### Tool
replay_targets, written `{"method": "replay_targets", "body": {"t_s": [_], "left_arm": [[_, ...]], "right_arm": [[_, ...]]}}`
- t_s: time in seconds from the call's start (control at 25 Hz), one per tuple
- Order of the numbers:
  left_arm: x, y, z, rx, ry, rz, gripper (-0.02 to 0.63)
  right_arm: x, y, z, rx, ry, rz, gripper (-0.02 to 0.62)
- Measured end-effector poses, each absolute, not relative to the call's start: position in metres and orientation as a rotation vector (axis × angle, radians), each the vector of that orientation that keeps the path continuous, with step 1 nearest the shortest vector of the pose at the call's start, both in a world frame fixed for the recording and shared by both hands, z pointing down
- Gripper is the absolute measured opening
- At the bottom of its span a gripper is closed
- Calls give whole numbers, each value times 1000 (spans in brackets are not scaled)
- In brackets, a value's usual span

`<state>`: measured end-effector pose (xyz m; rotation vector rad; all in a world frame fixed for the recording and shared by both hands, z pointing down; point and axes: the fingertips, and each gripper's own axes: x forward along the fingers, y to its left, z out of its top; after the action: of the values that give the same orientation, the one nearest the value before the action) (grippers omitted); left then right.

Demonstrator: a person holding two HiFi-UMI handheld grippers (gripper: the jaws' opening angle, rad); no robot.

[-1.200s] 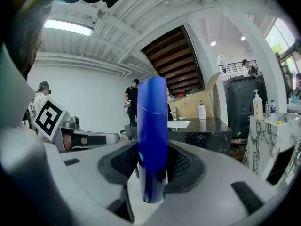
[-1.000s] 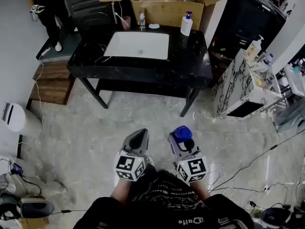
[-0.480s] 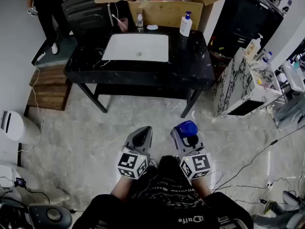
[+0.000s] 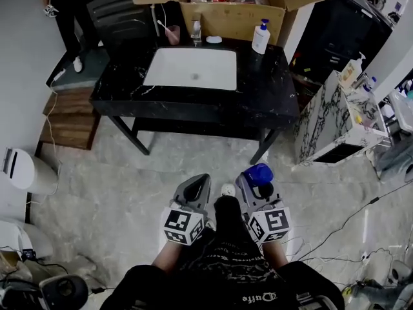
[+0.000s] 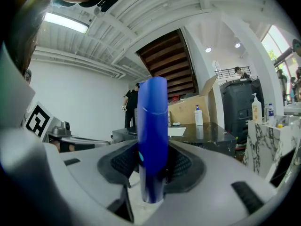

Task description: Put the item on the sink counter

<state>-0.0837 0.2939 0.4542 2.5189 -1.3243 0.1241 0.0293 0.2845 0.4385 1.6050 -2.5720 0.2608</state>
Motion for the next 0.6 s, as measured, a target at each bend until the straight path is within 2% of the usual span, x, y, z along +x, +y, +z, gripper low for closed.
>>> {"method": "replay_targets", "body": {"t_s": [0.6], "left_arm": [[-59,177,455,2485,-1366,160,5]], "right_arm": [[44,146,435,1506,-2627,240,160]]}}
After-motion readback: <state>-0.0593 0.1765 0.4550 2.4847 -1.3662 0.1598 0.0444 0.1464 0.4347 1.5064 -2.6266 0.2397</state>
